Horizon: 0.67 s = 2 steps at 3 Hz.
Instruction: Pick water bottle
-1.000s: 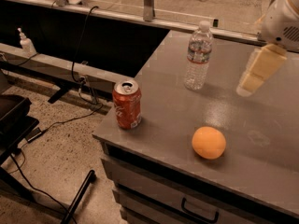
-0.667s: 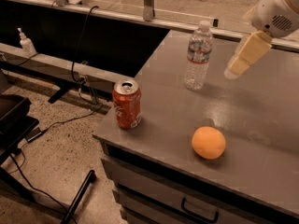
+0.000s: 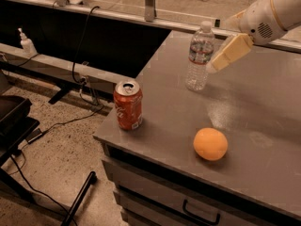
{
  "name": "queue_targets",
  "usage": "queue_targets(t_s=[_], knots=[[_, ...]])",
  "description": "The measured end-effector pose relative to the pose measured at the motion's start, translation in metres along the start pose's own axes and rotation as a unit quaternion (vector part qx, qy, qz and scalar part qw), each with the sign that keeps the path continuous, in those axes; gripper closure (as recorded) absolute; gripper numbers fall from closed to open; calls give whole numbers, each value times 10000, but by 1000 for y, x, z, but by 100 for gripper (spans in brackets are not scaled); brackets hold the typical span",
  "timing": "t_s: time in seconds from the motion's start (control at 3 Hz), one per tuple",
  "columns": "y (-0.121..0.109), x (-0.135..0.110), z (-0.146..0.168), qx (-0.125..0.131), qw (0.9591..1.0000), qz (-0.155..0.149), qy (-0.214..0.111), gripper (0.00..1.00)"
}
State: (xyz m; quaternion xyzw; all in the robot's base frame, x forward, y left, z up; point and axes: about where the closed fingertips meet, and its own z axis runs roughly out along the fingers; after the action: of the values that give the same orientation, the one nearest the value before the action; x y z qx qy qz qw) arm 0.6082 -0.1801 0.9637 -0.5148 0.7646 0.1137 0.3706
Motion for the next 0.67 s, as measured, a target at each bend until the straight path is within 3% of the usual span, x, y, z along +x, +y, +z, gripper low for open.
queue_targets(t_s=[0.33,0.67], knots=[[-2,-14,16,-93,9976,-68,-681,0],[1,-30,28,-283,9919,-141,-1230,23]])
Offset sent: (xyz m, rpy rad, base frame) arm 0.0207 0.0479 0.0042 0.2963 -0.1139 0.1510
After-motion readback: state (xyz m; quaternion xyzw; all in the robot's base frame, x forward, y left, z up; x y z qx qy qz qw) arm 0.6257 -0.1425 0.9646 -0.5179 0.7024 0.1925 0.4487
